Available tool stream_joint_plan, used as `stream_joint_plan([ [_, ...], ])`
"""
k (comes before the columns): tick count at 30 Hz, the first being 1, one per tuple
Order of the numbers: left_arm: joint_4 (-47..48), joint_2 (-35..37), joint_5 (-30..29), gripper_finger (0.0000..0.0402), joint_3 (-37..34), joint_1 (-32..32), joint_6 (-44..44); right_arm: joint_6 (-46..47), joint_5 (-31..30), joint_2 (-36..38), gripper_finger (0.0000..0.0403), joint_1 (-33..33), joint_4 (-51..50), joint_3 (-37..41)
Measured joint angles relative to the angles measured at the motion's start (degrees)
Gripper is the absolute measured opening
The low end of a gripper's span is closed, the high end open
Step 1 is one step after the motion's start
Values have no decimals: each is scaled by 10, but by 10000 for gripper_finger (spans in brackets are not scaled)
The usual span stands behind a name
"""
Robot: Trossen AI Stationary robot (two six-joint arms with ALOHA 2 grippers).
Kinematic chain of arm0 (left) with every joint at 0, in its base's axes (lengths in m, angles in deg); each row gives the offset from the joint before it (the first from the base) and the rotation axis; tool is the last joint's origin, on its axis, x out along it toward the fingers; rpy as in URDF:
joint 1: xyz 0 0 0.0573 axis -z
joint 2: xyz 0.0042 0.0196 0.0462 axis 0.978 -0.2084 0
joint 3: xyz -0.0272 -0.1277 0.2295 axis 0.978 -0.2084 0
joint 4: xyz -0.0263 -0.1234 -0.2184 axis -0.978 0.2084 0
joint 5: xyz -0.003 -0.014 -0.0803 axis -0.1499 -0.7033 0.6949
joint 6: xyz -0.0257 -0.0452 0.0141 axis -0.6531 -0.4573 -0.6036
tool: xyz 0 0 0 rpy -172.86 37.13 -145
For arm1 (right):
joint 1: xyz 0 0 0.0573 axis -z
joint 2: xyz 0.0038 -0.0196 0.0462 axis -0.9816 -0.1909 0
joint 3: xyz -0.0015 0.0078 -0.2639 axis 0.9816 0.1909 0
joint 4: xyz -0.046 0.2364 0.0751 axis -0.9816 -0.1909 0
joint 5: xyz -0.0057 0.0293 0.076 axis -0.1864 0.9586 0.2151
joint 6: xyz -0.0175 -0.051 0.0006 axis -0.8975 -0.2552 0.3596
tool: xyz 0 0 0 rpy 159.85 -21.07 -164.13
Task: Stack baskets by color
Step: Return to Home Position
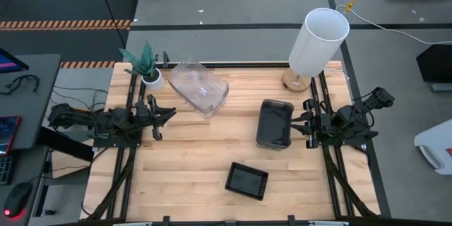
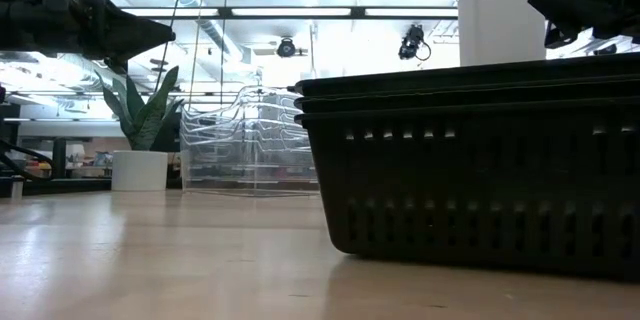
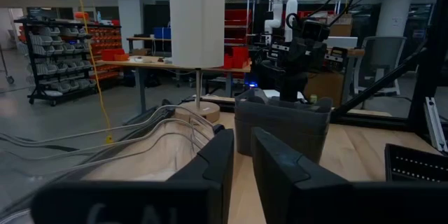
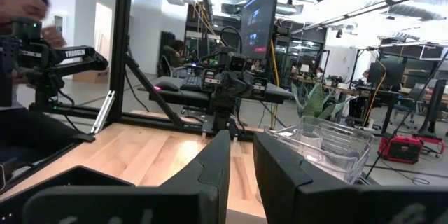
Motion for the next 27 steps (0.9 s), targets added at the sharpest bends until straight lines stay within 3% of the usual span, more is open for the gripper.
stream_joint_plan([
  [27,0,0,0,54,0,0,0,0,0,0,71,0,0,0],
])
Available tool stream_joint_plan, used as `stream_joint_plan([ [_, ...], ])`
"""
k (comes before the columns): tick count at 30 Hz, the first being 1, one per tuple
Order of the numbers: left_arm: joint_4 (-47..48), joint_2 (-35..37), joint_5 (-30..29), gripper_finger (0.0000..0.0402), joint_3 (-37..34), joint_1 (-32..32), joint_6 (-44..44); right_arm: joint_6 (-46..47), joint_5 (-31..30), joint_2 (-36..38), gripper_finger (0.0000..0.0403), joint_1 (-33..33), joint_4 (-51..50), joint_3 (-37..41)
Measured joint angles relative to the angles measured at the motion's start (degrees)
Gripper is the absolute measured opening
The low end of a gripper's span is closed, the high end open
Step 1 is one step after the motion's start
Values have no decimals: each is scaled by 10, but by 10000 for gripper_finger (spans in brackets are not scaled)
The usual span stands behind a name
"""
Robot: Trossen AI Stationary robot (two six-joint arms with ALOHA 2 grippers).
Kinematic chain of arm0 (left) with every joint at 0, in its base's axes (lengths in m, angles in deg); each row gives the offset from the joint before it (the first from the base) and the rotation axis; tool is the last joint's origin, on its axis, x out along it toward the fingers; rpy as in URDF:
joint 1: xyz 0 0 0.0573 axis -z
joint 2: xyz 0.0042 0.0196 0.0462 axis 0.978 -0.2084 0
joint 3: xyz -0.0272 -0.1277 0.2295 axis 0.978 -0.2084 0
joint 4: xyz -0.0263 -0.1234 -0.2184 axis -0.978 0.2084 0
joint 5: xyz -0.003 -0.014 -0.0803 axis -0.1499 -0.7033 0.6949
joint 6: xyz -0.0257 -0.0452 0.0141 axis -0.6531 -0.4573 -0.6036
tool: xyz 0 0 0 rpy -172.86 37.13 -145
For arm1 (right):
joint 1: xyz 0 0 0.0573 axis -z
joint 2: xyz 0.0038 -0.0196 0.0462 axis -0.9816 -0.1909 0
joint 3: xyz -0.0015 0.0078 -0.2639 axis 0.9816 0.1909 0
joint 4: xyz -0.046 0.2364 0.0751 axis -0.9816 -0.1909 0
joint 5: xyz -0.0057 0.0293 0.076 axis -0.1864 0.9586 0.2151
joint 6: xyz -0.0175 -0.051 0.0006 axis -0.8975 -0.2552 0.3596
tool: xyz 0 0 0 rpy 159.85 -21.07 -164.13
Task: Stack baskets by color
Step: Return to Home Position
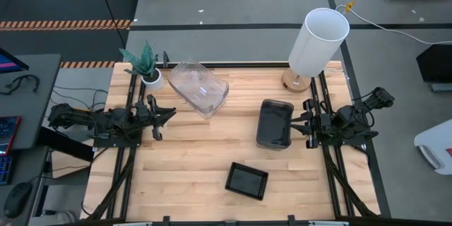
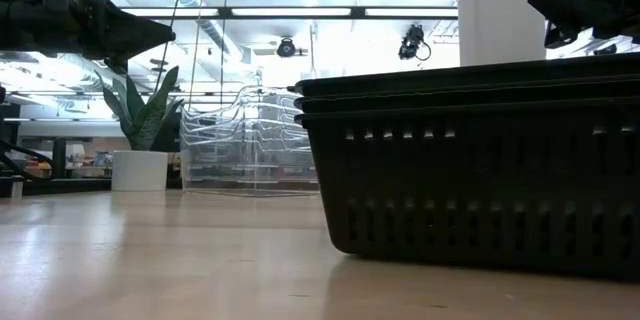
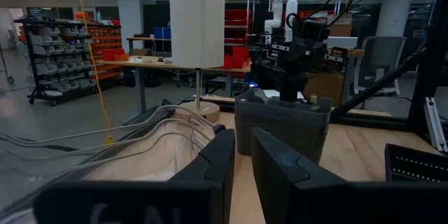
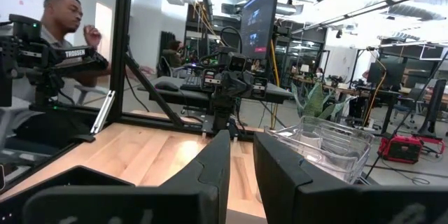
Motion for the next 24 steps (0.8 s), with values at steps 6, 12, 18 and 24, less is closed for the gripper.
stream_joint_plan([
  [6,0,0,0,52,0,0,0,0,0,0,71,0,0,0],
  [12,0,0,0,61,0,0,0,0,0,0,71,0,0,0],
  [18,0,0,0,57,0,0,0,0,0,0,71,0,0,0],
  [24,0,0,0,51,0,0,0,0,0,0,71,0,0,0],
])
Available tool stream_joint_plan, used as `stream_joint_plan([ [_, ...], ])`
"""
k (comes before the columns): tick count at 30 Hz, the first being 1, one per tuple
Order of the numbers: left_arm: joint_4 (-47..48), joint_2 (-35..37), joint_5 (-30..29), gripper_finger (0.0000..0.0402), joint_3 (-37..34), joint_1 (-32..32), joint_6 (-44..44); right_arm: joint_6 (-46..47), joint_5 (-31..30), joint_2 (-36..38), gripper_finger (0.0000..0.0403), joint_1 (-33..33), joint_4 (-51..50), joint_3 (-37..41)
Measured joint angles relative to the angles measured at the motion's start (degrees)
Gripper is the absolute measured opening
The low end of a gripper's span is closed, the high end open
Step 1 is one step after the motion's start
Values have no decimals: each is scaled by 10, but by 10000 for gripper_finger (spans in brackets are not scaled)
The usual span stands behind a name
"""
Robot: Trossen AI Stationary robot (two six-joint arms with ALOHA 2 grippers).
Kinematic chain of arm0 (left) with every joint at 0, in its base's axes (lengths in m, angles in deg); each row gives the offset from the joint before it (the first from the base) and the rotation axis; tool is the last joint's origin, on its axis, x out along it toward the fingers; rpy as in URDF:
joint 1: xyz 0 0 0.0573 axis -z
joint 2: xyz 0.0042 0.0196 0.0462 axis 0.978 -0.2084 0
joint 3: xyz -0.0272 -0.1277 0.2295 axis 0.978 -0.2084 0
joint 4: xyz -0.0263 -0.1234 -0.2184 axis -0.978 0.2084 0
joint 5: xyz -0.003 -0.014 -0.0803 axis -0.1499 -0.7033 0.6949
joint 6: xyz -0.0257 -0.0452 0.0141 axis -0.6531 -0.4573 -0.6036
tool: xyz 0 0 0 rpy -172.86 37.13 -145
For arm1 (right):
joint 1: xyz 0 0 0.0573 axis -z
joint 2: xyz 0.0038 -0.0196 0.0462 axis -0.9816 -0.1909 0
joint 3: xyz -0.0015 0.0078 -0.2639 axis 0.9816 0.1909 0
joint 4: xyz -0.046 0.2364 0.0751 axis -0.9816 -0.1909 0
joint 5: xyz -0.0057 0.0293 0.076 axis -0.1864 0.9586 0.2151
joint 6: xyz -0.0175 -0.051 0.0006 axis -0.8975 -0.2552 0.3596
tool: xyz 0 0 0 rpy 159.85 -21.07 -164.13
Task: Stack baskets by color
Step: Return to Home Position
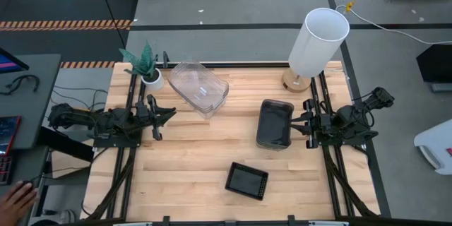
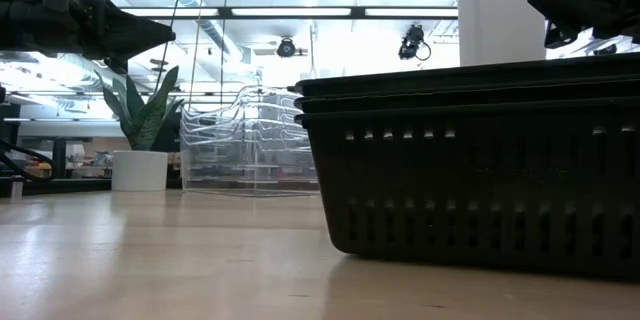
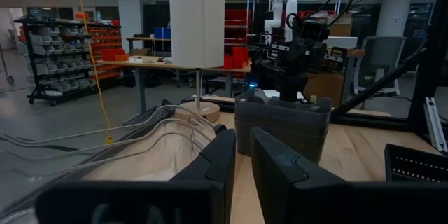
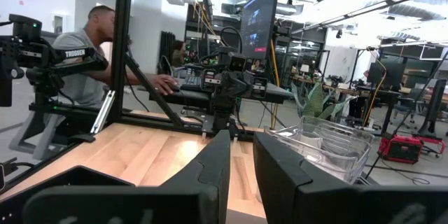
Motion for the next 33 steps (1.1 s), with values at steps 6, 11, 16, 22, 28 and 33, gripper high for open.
stream_joint_plan([
  [6,0,0,0,59,0,0,0,0,0,0,71,0,0,0],
  [11,0,0,0,61,0,0,0,0,0,0,71,0,0,0],
  [16,0,0,0,53,0,0,0,0,0,0,71,0,0,0],
  [22,0,0,0,53,0,0,0,0,0,0,71,0,0,0],
  [28,0,0,0,61,0,0,0,0,0,0,71,0,0,0],
  [33,0,0,0,58,0,0,0,0,0,0,71,0,0,0],
])
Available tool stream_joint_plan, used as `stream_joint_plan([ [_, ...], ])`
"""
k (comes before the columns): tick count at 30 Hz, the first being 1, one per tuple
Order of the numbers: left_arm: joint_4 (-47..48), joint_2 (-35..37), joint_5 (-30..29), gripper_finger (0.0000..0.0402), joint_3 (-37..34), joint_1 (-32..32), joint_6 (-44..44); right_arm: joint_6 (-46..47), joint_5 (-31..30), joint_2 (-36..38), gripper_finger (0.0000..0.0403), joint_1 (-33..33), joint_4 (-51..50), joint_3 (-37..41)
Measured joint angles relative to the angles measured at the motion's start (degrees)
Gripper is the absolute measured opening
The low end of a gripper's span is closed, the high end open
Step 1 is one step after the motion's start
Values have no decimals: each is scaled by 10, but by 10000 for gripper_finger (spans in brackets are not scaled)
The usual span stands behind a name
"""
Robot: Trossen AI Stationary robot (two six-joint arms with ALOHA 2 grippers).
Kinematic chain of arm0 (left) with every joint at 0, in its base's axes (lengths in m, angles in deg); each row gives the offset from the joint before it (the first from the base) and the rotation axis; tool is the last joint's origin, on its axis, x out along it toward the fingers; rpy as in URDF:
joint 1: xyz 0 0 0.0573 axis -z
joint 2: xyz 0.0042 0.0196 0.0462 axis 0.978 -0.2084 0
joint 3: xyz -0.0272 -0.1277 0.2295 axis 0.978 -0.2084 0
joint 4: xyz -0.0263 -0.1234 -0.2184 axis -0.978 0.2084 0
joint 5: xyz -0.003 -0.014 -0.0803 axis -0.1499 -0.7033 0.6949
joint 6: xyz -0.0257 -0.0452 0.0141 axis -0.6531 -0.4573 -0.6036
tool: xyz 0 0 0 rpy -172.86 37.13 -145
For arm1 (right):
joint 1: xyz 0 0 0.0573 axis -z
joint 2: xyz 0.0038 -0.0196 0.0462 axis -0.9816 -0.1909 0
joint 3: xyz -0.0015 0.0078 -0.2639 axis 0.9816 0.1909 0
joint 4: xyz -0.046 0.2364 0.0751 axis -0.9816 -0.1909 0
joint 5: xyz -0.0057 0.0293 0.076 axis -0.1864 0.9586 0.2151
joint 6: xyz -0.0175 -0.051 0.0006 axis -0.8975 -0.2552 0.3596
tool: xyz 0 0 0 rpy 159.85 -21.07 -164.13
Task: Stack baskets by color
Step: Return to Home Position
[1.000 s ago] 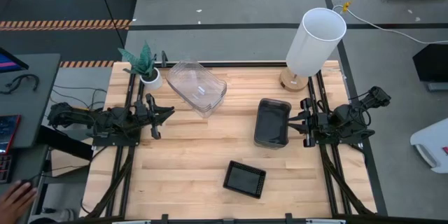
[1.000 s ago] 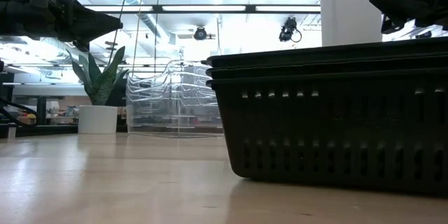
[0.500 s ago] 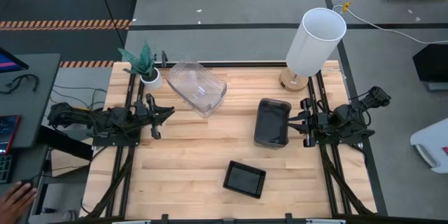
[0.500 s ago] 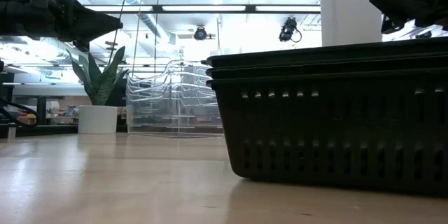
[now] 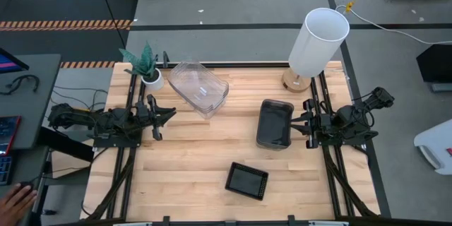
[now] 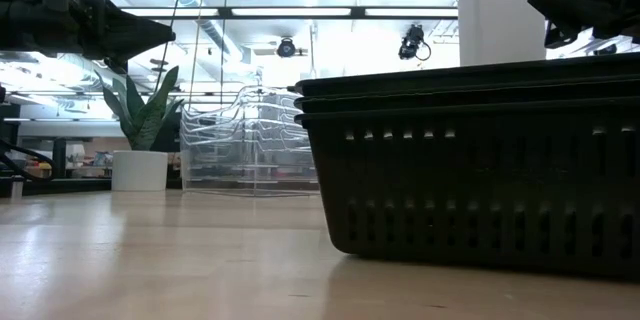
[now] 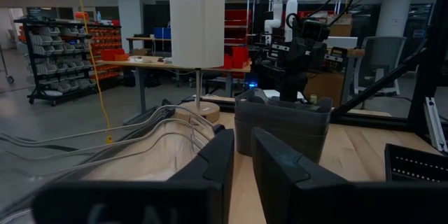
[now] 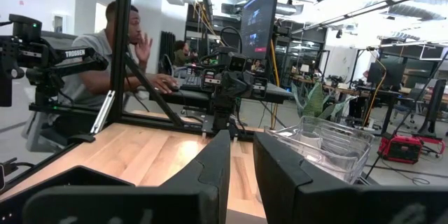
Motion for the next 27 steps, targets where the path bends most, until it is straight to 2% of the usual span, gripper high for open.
stream_joint_plan([
  [27,0,0,0,51,0,0,0,0,0,0,71,0,0,0],
])
